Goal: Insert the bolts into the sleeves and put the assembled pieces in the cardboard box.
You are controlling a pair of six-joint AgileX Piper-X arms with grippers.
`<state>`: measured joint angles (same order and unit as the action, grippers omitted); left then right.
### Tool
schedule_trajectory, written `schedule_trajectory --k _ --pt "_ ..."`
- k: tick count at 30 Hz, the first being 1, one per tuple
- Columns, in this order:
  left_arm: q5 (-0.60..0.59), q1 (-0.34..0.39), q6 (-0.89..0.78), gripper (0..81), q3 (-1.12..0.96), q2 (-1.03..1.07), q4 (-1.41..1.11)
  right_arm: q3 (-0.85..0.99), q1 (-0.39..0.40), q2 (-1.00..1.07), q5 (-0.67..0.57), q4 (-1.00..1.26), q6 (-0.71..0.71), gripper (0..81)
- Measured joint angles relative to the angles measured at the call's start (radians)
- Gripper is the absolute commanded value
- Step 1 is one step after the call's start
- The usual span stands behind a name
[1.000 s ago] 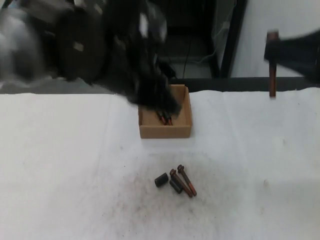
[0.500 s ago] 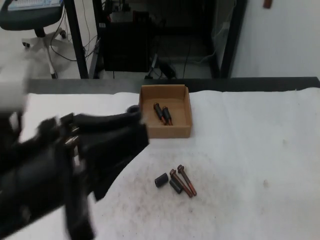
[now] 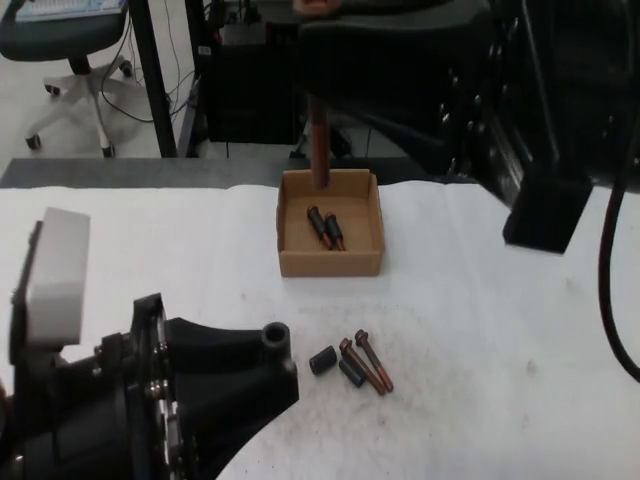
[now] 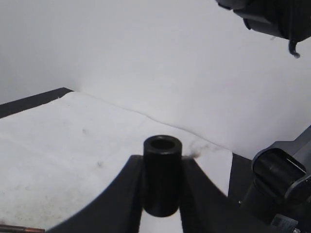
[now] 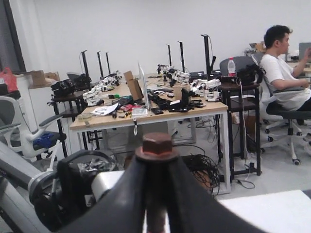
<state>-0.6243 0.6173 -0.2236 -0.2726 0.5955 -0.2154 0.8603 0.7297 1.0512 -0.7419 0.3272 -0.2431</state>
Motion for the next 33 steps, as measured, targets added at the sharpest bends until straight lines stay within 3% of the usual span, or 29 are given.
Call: schedule_trajectory --k 33 --pt "0.026 0.000 0.052 0.3 -0.132 0.101 0.012 0.000 0.004 0.067 0.009 0.027 0.018 0.8"
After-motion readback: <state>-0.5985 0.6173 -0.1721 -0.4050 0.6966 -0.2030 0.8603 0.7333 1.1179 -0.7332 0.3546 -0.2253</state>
